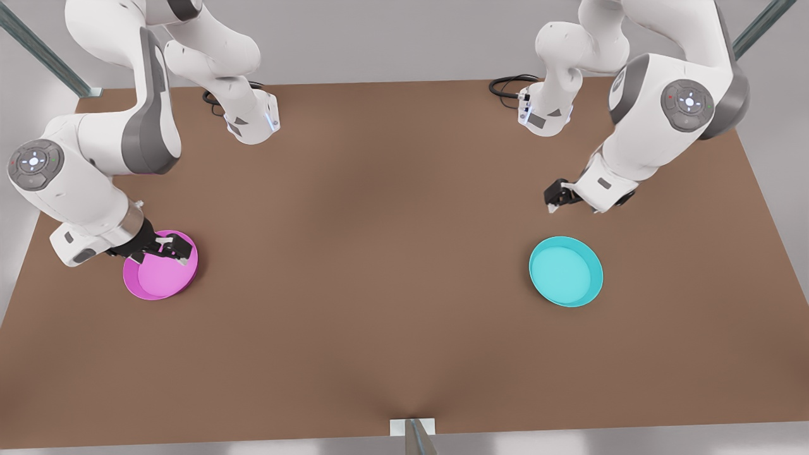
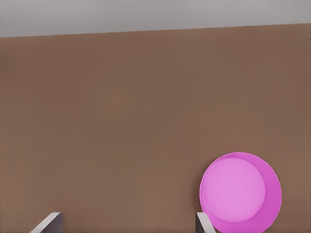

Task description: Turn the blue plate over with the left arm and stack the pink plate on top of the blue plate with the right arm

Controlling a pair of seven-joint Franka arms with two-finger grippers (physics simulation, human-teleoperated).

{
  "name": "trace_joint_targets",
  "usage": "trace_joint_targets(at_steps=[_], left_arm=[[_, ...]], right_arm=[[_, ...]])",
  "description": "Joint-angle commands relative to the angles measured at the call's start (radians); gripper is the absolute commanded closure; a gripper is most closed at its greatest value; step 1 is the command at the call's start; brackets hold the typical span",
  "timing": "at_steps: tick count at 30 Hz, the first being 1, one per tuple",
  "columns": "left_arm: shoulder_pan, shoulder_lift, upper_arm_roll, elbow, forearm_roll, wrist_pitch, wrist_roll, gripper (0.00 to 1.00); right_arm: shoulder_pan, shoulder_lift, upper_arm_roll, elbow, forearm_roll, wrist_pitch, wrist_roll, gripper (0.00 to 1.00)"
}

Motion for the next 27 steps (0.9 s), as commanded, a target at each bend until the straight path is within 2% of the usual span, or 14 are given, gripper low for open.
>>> trace_joint_targets(at_steps=[1,2,4,6,7,10,14,17,21,23,27], left_arm=[[0.001,0.002,0.0,-0.005,-0.013,0.0,0.001,0.0],[0.001,0.022,0.0,-0.049,-0.023,0.008,0.0,0.0],[-0.012,0.169,-0.021,-0.066,-0.054,-0.029,-0.014,0.0],[0.016,0.206,-0.026,-0.08,-0.057,-0.011,0.04,0.0],[0.121,0.203,-0.031,-0.12,-0.057,0.032,0.208,0.0],[0.263,0.21,-0.031,-0.227,-0.062,0.195,0.464,0.0],[0.395,0.345,-0.032,-0.229,-0.154,0.321,0.615,0.0],[0.415,0.349,-0.038,-0.305,-0.158,0.414,0.644,0.0],[0.47,0.405,-0.038,-0.311,-0.218,0.431,0.696,0.0],[0.47,0.408,-0.04,-0.38,-0.227,0.523,0.696,0.0],[0.511,0.464,-0.043,-0.38,-0.272,0.546,0.752,0.0]], right_arm=[[0.0,0.0,0.0,0.0,0.0,0.0,0.0,0.0],[0.0,0.0,0.0,0.0,0.0,0.0,0.0,0.0],[-0.002,0.0,0.0,-0.002,0.0,0.0,0.0,0.0],[-0.002,0.0,0.0,-0.002,0.0,0.0,-0.002,0.0],[-0.002,0.0,0.0,0.0,0.0,0.0,-0.002,0.0],[-0.002,0.001,0.0,0.0,0.0,0.0,0.0,0.0],[0.0,0.001,0.0,0.0,0.0,0.0,-0.002,0.0],[0.001,0.001,0.0,0.0,0.0,0.002,0.0,0.0],[0.0,0.001,0.0,0.002,0.0,0.002,0.0,0.0],[0.0,0.001,0.0,0.0,0.0,0.009,0.0,0.0],[0.001,0.001,0.0,0.0,0.0,0.009,0.0,0.0]])
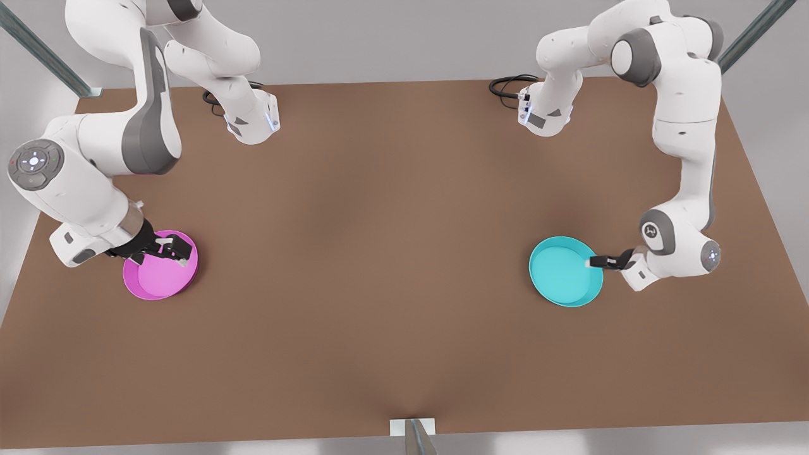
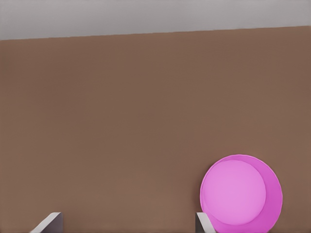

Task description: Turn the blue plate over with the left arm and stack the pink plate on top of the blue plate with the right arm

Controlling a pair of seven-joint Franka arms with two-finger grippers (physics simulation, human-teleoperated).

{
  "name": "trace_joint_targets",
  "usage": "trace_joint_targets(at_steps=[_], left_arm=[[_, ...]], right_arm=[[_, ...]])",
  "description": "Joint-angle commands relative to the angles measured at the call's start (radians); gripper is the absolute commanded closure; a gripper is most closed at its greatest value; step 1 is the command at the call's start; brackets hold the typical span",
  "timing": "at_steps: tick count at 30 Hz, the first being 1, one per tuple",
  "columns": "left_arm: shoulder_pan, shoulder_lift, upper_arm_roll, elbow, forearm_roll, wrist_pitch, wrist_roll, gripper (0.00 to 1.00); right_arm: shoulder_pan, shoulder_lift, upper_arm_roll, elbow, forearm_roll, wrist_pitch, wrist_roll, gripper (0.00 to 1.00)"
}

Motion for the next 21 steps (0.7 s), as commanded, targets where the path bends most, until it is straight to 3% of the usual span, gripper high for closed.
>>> trace_joint_targets(at_steps=[1,2,4,7,8,10,12,21], left_arm=[[0.001,0.002,-0.002,0.0,-0.036,0.0,0.003,0.0],[0.025,0.011,-0.023,0.002,-0.036,0.0,0.005,0.17],[0.015,0.017,-0.026,-0.003,-0.05,0.014,0.005,0.36],[0.014,0.017,-0.028,-0.004,-0.053,0.014,0.021,0.37],[0.012,0.019,-0.028,-0.004,-0.051,0.015,0.029,0.42],[0.014,0.028,-0.028,0.0,-0.051,0.028,0.044,0.66],[0.018,0.033,-0.028,0.002,-0.051,0.028,0.051,0.79],[0.005,0.048,-0.028,0.006,-0.042,0.063,0.058,0.79]], right_arm=[[0.0,0.0,0.0,0.0,0.0,0.001,0.0,0.0],[0.0,0.0,0.0,-0.001,0.0,-0.001,0.0,0.0],[-0.001,0.0,0.0,0.0,0.0,0.001,0.0,0.0],[-0.001,0.0,0.0,-0.001,0.0,0.001,0.0,0.0],[-0.001,0.0,0.0,0.0,0.0,0.001,0.0,0.0],[-0.001,0.001,0.0,-0.001,0.0,0.001,0.0,0.0],[-0.001,0.008,0.0,0.0,0.0,0.001,0.0,0.0],[-0.003,0.006,0.0,-0.001,0.0,0.001,-0.002,0.0]])
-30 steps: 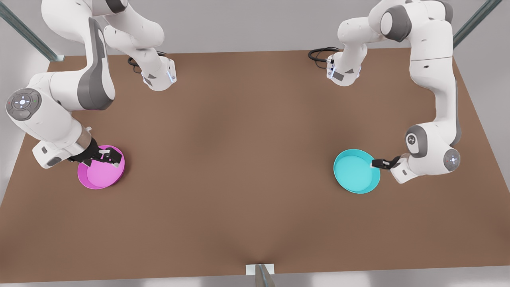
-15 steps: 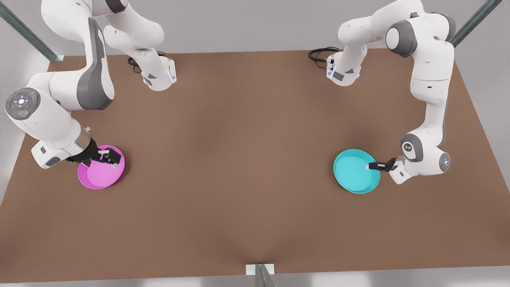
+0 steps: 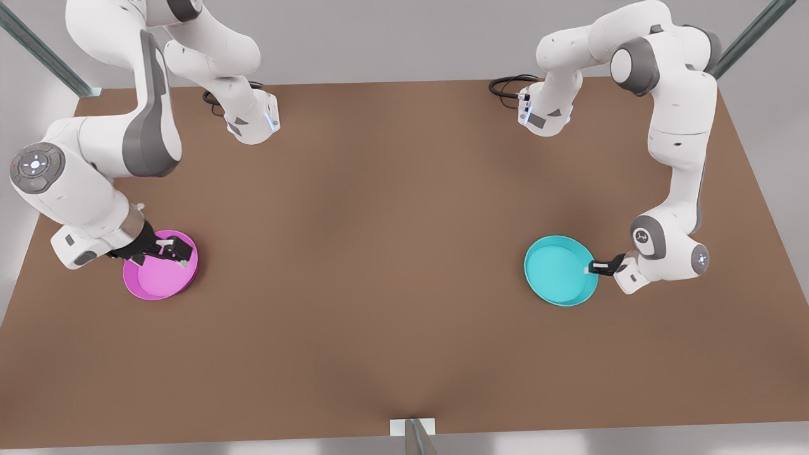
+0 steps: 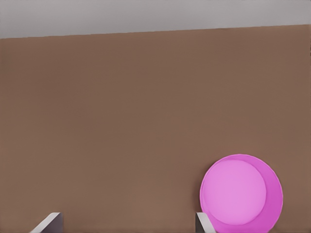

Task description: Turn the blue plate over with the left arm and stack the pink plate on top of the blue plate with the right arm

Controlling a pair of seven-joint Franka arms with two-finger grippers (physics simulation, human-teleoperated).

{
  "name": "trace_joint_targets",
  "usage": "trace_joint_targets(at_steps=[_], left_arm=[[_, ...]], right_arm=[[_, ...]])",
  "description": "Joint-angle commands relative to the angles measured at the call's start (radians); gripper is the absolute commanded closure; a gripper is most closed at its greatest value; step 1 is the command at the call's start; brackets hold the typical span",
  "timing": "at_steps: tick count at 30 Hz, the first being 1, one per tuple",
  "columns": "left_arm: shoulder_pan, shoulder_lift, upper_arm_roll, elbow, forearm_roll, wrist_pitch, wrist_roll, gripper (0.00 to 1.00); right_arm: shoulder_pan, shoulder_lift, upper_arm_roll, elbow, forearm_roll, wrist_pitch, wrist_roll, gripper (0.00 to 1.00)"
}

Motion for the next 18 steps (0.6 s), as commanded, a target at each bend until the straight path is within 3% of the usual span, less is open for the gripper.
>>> trace_joint_targets(at_steps=[1,11,18], left_arm=[[-0.001,-0.001,0.0,0.001,-0.002,-0.001,0.001,0.79],[-0.073,-0.055,0.002,0.007,0.054,-0.031,-0.016,0.79],[-0.18,-0.156,0.003,0.044,0.361,-0.131,-0.213,0.79]], right_arm=[[0.003,0.0,0.0,0.0,0.0,0.0,0.001,0.0],[0.0,0.0,0.0,-0.001,0.0,-0.002,-0.001,0.0],[0.002,0.0,0.0,-0.001,0.0,-0.002,-0.001,0.0]])
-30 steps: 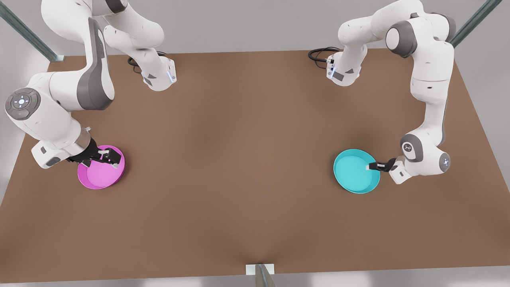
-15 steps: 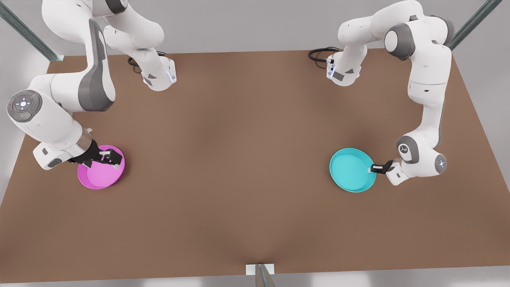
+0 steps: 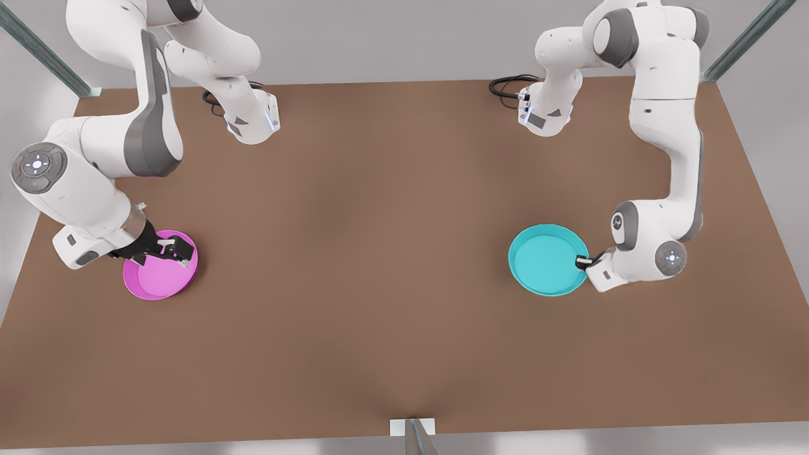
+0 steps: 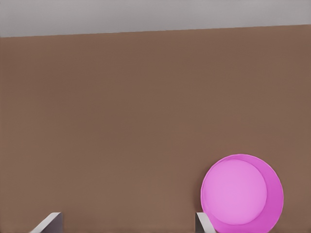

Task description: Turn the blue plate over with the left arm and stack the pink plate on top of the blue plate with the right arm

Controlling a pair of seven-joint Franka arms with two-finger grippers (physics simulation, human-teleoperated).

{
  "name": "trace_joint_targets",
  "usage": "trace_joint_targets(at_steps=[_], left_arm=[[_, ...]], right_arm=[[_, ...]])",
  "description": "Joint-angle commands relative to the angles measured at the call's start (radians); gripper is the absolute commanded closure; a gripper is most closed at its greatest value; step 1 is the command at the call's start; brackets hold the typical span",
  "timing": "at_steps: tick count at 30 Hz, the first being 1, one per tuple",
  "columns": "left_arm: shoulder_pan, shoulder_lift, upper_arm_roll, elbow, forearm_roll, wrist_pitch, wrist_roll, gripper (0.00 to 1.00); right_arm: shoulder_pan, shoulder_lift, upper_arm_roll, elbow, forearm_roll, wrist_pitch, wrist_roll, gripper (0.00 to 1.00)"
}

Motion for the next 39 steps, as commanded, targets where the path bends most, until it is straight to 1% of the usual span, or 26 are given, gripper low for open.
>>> trace_joint_targets(at_steps=[1,5,8,11,15,18,20,25,28,29,30,32,33,34,35,37,39], left_arm=[[-0.006,-0.003,0.0,0.0,0.104,-0.005,-0.009,0.79],[-0.098,-0.046,0.0,0.008,0.374,-0.038,-0.118,0.79],[-0.138,-0.065,-0.008,0.011,0.48,-0.095,-0.162,0.79],[-0.233,-0.083,-0.008,0.011,0.644,-0.161,-0.282,0.79],[-0.383,-0.102,-0.008,0.011,0.827,-0.318,-0.429,0.79],[-0.528,-0.092,-0.008,0.011,0.98,-0.485,-0.564,0.79],[-0.609,-0.079,-0.006,0.012,1.023,-0.566,-0.624,0.79],[-0.79,0.024,0.006,0.081,1.113,-0.765,-0.721,0.79],[-0.913,0.177,0.012,0.222,1.135,-0.884,-0.728,0.79],[-0.952,0.213,0.044,0.265,1.135,-0.905,-0.727,0.79],[-1.052,0.248,0.138,0.278,1.124,-0.907,-0.725,0.79],[-1.113,0.273,0.183,0.308,1.124,-0.923,-0.725,0.79],[-1.176,0.303,0.239,0.345,1.12,-0.937,-0.721,0.79],[-1.225,0.342,0.284,0.386,1.098,-0.945,-0.718,0.79],[-1.252,0.377,0.302,0.429,1.095,-0.954,-0.715,0.79],[-1.334,0.489,0.393,0.547,1.04,-0.962,-0.686,0.79],[-1.377,0.576,0.448,0.623,1.014,-0.957,-0.684,0.79]], right_arm=[[0.0,0.0,0.0,0.0,0.0,0.0,0.0,0.0],[0.0,0.0,0.0,0.0,0.0,0.0,0.0,0.0],[0.0,0.0,0.0,0.0,0.002,0.002,0.0,0.0],[-0.002,0.0,0.0,0.0,0.002,0.0,0.0,0.0],[-0.002,0.0,0.0,0.0,0.0,0.0,0.0,0.0],[0.0,0.0,0.0,0.0,0.0,0.0,0.0,0.0],[0.0,0.0,0.0,0.0,0.002,0.0,0.0,0.0],[-0.001,0.001,0.0,0.0,0.002,0.0,0.0,0.0],[-0.003,0.0,0.0,0.0,0.002,0.0,0.0,0.0],[-0.003,0.0,0.0,0.0,0.002,0.0,0.0,0.0],[-0.005,0.0,0.0,0.0,0.002,0.0,-0.002,0.0],[-0.003,0.0,0.0,0.0,0.002,0.0,-0.002,0.0],[-0.002,0.0,0.0,0.002,0.002,0.002,0.0,0.0],[0.0,0.001,0.0,0.002,0.002,0.002,0.0,0.0],[-0.001,0.001,0.0,0.002,0.002,0.002,0.0,0.0],[-0.002,0.001,0.0,0.002,0.009,0.002,0.0,0.0],[-0.002,0.001,0.0,0.002,0.009,0.002,0.0,0.0]])
